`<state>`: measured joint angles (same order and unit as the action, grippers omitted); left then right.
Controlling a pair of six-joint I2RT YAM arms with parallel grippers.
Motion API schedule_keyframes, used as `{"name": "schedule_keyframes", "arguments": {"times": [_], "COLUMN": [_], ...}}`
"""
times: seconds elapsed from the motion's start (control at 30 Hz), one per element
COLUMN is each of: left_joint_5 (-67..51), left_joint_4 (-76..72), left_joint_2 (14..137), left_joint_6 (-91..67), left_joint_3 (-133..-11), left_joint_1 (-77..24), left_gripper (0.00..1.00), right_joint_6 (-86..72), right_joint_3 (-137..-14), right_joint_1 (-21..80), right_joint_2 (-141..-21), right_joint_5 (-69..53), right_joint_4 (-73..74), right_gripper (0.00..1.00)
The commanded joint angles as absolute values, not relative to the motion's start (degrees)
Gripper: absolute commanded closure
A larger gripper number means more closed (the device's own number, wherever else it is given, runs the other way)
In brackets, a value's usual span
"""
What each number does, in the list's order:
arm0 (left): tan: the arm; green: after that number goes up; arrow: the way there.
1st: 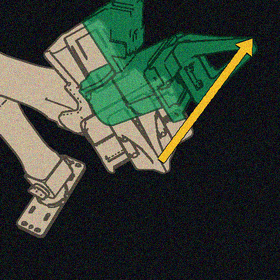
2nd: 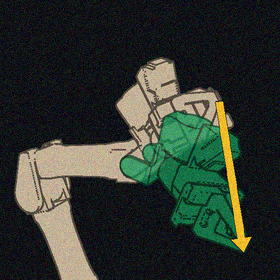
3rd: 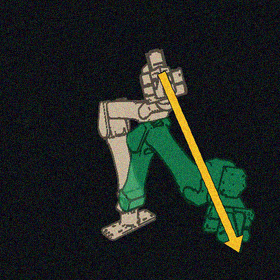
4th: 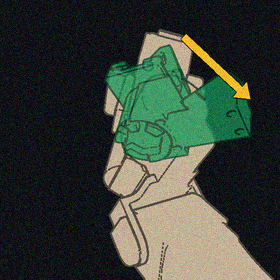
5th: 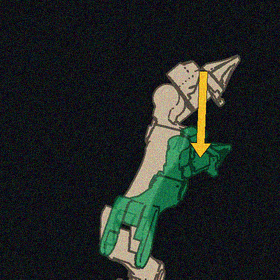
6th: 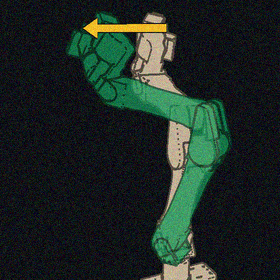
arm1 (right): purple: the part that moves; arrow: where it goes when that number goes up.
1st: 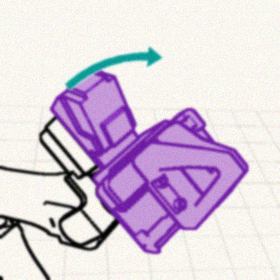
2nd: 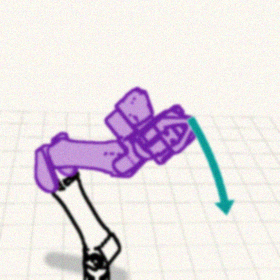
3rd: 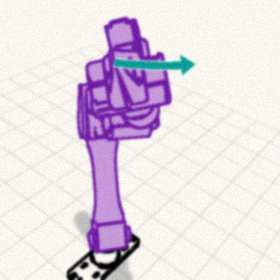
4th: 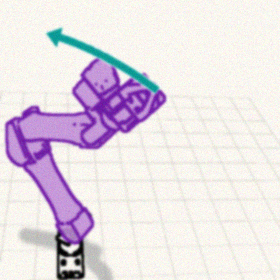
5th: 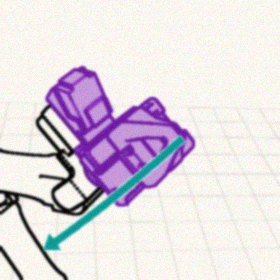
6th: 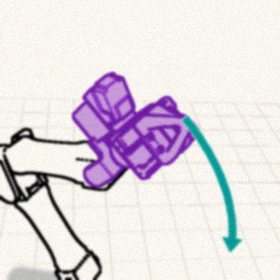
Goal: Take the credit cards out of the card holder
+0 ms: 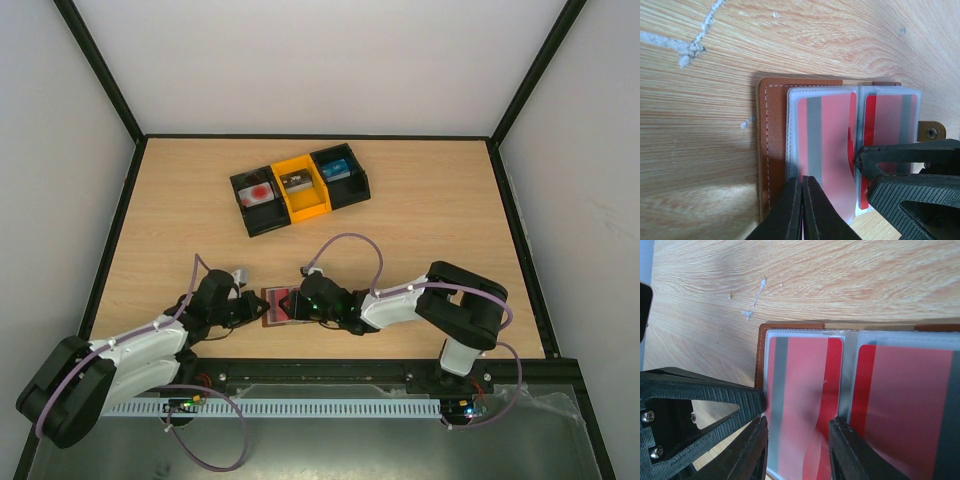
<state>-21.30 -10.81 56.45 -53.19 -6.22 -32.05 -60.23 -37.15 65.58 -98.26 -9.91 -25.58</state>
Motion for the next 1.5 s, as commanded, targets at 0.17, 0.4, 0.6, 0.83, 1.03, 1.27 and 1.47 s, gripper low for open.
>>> {"name": "schedule_keyframes", "arguments": {"times": [0.17,0.4,0.6,0.83,1.03,1.27,1.47], "left_joint_5": [-20.02,-20.98,-20.62,-20.89,-21.03,-21.35,-21.59], "left_joint_4": [-10.04,-9.74,-10.65,-12.11,-12.56,-13.17,-13.32], "left_joint_2": [56.57,55.68,56.01,56.25,56.4,56.5,55.65], "left_joint_6": [-52.38,-52.82,-53.48,-54.05,-54.23,-54.36,-54.8], "left_joint_3": [-5.07,-5.54,-4.72,-3.87,-3.21,-3.03,-2.59], "left_joint_1": [-31.68,-31.67,-31.72,-31.72,-31.74,-31.81,-31.82], "left_gripper": [0.95,0.94,0.94,0.94,0.94,0.94,0.94], "right_joint_6": [-59.63,-59.5,-60.23,-64.81,-68.15,-69.92,-71.88], "right_joint_3": [-39.01,-40.18,-40.05,-36.9,-34.8,-32.15,-31.43], "right_joint_1": [65.4,65.39,65.48,65.5,65.43,65.26,65.22], "right_joint_2": [-98.48,-98.56,-98.63,-97.89,-98.94,-96.95,-98.06], "right_joint_5": [-6.27,-6.05,-6.37,-10.02,-11.58,-11.21,-13.38], "right_joint_4": [-18.86,-17.15,-18.02,-29.22,-35.78,-41.28,-46.31], "right_gripper": [0.64,0.64,0.64,0.64,0.65,0.65,0.65]}}
